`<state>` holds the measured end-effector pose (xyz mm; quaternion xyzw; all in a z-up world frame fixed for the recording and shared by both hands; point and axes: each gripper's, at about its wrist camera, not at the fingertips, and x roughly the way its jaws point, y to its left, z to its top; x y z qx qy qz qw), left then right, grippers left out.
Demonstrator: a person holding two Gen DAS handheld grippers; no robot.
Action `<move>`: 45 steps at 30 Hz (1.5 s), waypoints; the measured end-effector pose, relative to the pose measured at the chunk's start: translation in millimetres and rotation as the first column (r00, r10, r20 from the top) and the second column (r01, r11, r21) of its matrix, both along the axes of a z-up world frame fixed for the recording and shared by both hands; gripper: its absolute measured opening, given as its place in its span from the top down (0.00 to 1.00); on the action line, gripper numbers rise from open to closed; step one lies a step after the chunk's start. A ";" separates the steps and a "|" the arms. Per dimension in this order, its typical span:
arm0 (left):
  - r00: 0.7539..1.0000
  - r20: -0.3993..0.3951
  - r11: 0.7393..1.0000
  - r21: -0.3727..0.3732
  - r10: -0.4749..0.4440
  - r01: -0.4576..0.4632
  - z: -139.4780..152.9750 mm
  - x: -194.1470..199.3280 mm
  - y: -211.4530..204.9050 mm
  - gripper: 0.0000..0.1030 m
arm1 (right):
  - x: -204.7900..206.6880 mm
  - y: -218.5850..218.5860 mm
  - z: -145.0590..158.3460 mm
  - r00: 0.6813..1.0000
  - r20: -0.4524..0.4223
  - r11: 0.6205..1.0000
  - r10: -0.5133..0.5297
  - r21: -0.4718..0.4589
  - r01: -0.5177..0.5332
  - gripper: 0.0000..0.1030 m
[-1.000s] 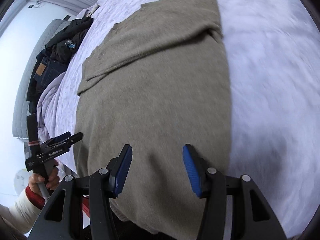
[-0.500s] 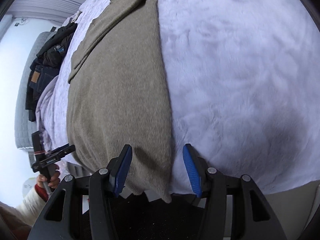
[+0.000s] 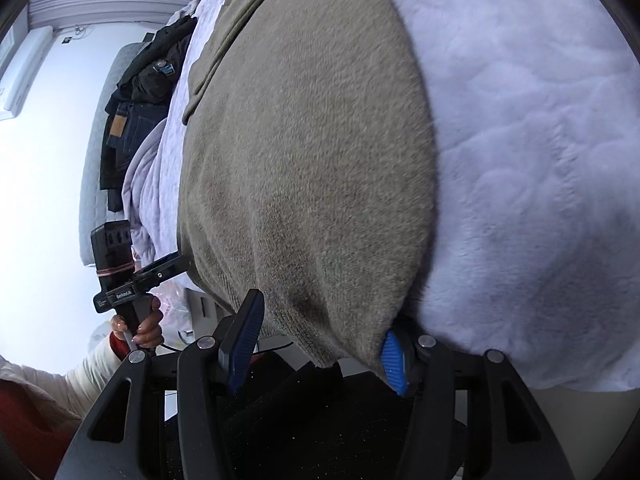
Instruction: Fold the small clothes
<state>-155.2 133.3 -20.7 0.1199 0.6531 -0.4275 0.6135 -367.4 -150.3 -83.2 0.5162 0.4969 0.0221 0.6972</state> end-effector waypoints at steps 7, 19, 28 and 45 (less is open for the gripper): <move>1.000 -0.003 1.000 0.009 -0.017 0.017 3.7 -5.0 -6.1 0.12 | 16.9 21.9 -5.6 0.999 0.012 0.996 0.034 0.079 -0.034 0.43; 0.991 -0.086 0.995 0.004 0.102 -0.102 19.2 33.8 3.6 0.90 | 31.2 20.1 11.5 0.992 0.101 0.974 -0.080 0.221 0.056 0.89; 0.966 -0.121 0.951 -0.184 0.229 -0.249 79.8 97.3 -12.1 0.90 | 88.0 -23.7 76.6 0.913 0.350 0.947 -0.207 0.306 0.097 0.90; 0.916 0.090 0.916 -0.131 0.391 -0.379 25.8 273.0 -126.4 0.90 | 241.5 -208.4 61.7 0.863 0.351 0.923 -0.364 0.262 0.282 0.90</move>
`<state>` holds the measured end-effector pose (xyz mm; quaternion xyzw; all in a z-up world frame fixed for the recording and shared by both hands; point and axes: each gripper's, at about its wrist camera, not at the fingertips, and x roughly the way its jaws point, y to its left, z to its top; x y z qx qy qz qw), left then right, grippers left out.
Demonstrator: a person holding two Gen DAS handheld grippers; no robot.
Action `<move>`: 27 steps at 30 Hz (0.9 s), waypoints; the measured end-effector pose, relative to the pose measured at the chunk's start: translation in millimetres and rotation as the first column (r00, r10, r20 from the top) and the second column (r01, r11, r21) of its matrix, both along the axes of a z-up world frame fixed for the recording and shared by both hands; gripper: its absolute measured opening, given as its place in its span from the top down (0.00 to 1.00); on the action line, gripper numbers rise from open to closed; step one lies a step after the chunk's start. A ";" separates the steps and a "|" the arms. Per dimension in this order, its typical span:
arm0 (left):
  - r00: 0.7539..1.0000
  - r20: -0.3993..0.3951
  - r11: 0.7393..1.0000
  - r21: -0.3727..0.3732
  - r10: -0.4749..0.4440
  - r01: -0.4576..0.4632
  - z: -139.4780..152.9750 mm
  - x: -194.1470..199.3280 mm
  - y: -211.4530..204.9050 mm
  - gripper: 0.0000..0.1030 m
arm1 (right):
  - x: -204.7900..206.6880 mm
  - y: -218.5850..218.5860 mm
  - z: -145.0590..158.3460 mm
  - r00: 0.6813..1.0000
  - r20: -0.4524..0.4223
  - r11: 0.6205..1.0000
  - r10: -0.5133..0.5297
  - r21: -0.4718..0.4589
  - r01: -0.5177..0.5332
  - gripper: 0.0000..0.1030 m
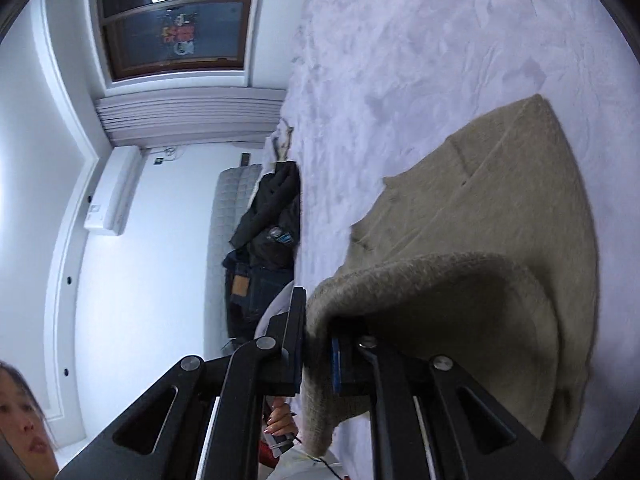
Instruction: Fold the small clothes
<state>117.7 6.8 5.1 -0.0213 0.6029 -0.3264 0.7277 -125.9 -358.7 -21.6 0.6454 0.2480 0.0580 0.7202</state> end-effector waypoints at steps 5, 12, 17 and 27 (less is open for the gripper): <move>0.999 -0.038 0.999 0.055 0.001 0.001 -19.0 -0.2 -1.4 0.86 | 25.7 -24.0 -56.3 0.975 -0.222 1.000 -0.007 0.003 0.007 0.86; 0.999 -0.034 0.999 0.045 -0.008 0.010 22.6 -14.2 31.5 0.38 | 10.1 -17.2 -32.5 0.973 -0.217 0.996 0.077 -0.032 -0.086 0.46; 0.980 -0.167 0.991 0.063 -0.105 0.117 -1.0 -39.0 19.4 0.38 | 4.5 2.4 -28.6 0.953 -0.250 0.980 0.171 -0.054 -0.190 0.47; 0.964 -0.192 0.980 -0.118 -0.183 0.163 8.4 -44.4 -31.7 0.38 | 22.2 6.3 -17.9 0.966 -0.141 0.972 0.217 -0.064 -0.228 0.92</move>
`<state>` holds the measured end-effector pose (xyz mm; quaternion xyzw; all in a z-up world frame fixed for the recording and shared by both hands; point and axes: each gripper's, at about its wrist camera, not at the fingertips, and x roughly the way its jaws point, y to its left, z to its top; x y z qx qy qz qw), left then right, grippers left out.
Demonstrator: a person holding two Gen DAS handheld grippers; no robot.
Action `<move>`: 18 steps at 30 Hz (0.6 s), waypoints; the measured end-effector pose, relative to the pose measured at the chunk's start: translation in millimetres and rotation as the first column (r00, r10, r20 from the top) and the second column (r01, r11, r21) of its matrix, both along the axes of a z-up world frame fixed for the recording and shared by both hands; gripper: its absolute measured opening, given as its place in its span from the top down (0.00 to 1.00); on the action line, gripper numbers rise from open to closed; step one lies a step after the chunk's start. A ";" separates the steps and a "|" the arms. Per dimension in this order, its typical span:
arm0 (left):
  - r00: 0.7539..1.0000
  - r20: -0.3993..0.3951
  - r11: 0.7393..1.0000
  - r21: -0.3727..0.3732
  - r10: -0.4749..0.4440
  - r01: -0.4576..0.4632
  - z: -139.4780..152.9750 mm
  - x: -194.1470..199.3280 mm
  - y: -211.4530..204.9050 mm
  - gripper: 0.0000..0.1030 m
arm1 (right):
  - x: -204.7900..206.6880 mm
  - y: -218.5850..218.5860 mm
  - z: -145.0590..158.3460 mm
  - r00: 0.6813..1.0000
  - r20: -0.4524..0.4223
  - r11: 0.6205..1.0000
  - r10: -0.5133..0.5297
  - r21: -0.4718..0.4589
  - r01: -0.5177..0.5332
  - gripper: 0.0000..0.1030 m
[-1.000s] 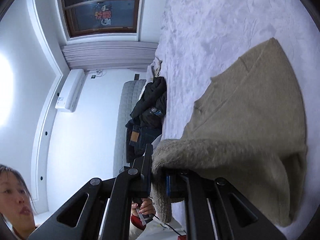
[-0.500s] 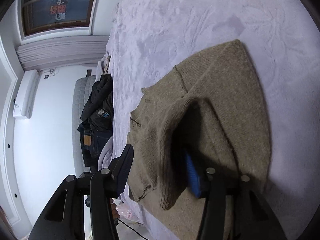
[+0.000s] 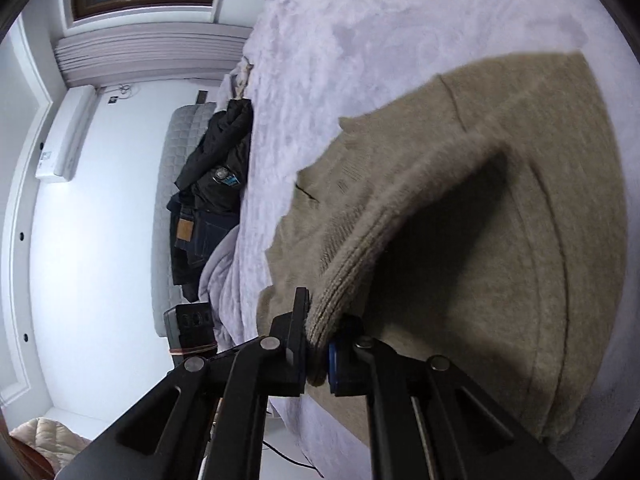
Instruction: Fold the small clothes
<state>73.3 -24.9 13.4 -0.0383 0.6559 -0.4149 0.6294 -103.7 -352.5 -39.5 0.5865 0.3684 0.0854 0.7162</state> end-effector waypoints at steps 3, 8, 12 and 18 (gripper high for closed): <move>0.996 0.059 0.998 -0.020 0.069 -0.068 9.8 26.8 -11.7 0.38 | 16.1 -17.5 9.1 0.999 0.018 0.999 -0.028 -0.022 0.029 0.92; 0.965 0.174 0.980 0.009 0.195 -0.200 15.6 68.6 -22.1 0.38 | 41.4 -47.0 3.9 0.991 0.005 0.991 -0.131 -0.014 0.131 0.89; 0.937 0.254 0.965 0.045 0.238 -0.257 27.5 88.2 -14.3 0.38 | 52.9 -59.4 4.0 0.982 -0.078 0.981 -0.174 -0.096 0.166 0.41; 0.950 0.302 0.969 0.194 0.087 -0.150 26.2 59.9 16.2 0.34 | 34.8 -55.2 27.9 0.986 -0.100 0.969 -0.134 -0.223 0.109 0.32</move>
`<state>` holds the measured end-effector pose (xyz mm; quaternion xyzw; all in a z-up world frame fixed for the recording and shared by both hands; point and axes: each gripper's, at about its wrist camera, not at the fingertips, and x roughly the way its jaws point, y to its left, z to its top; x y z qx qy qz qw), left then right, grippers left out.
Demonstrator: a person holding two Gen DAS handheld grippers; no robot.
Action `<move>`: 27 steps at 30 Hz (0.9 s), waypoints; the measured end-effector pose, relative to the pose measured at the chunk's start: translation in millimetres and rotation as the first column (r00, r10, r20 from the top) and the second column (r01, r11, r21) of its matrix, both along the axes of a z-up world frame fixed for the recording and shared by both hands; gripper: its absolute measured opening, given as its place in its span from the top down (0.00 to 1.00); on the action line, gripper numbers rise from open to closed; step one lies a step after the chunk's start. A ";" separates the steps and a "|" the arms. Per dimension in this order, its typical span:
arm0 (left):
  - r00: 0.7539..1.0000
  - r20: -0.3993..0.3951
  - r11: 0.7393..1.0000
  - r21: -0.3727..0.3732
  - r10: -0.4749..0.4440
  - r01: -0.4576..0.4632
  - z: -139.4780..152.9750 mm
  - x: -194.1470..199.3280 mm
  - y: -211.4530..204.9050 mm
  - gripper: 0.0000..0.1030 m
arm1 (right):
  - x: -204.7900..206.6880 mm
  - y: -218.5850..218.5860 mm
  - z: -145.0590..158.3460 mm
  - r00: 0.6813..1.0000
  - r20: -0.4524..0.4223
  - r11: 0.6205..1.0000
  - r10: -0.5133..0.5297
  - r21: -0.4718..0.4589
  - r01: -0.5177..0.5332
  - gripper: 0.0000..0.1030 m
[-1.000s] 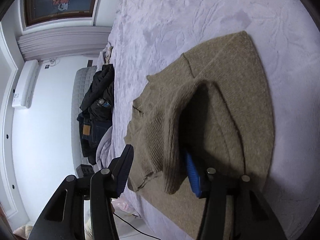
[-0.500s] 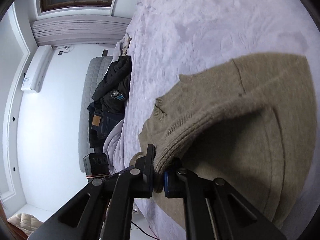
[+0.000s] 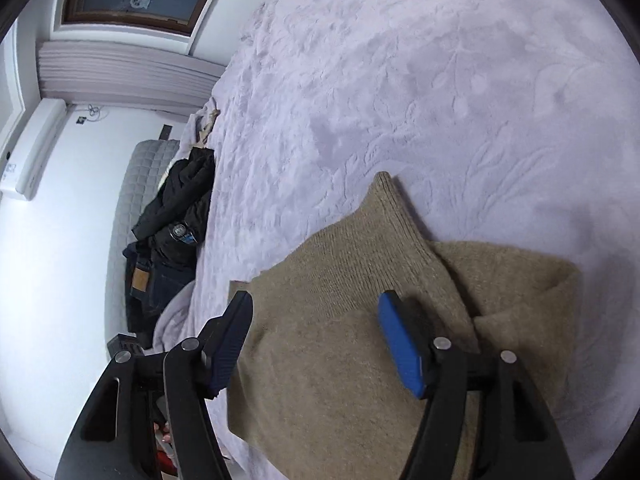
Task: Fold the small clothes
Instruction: 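Fold the held edge over the sweater with the right gripper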
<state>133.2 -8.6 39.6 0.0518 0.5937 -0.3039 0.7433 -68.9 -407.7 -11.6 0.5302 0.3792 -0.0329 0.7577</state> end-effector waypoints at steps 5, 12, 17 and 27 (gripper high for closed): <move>0.996 -0.083 0.997 0.066 -0.034 0.039 -21.8 -38.8 40.7 0.34 | -44.4 34.5 8.1 0.997 -0.028 0.997 0.071 -0.019 -0.072 0.32; 0.986 -0.144 0.995 0.040 -0.089 0.096 -36.1 -76.3 65.8 0.34 | -114.2 86.5 9.4 0.988 -0.129 0.989 0.079 -0.114 -0.094 0.32; 0.966 -0.177 0.981 -0.001 -0.189 0.192 -45.5 -87.1 60.9 0.34 | -154.2 94.5 7.6 0.983 -0.182 0.988 0.012 -0.150 -0.040 0.32; 0.934 -0.265 0.970 -0.052 -0.241 0.235 -58.6 -72.9 63.5 0.85 | -156.5 87.9 -17.7 0.969 -0.247 0.991 0.005 -0.131 -0.039 0.93</move>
